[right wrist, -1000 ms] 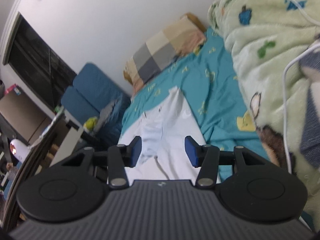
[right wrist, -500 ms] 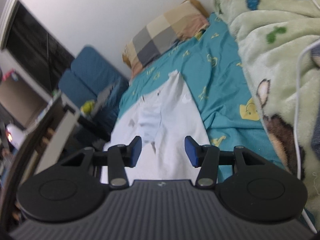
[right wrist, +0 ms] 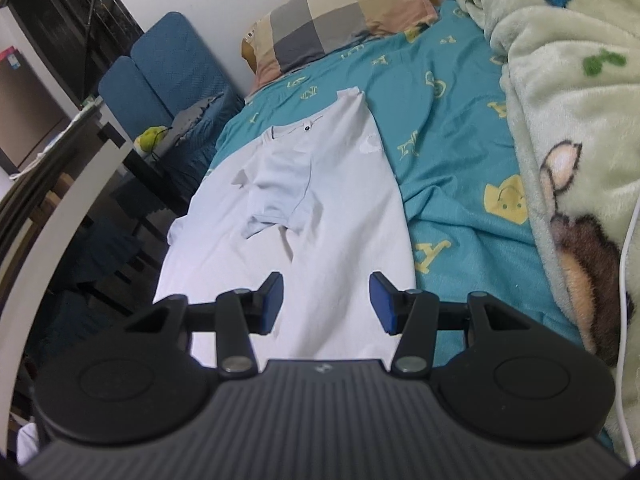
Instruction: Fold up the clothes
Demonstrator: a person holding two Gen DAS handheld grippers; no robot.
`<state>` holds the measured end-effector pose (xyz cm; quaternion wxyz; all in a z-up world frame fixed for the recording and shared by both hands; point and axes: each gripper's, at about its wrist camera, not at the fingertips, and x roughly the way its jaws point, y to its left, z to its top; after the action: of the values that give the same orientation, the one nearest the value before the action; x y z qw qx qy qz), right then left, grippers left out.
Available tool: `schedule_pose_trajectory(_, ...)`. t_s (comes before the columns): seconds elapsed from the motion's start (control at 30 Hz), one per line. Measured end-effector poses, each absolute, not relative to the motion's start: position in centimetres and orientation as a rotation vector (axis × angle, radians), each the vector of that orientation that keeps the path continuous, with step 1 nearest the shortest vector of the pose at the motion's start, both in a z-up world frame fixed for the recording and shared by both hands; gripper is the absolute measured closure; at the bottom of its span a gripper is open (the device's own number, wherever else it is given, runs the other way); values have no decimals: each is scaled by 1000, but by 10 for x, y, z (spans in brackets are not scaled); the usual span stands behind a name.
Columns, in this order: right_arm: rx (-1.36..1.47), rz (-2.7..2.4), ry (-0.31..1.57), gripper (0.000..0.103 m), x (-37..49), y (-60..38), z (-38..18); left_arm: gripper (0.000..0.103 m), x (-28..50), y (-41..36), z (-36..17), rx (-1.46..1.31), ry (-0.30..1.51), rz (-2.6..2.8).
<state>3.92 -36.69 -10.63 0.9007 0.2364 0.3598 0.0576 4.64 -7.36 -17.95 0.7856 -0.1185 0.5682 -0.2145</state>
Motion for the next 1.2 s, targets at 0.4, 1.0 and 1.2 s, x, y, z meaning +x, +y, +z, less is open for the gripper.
schedule_pose_trajectory(0.4,369,98,622,52,39,-337,-56,50,34,-43,-71,-34,819,-372)
schedule_pose_trajectory(1.0,222,189,541,20,69,-262,-78,0,44,18,-69,-24,663,-207)
schedule_pose_trajectory(1.2,191,165,557,20,66,-250,-87,0,46,23,-74,-54,654,-193)
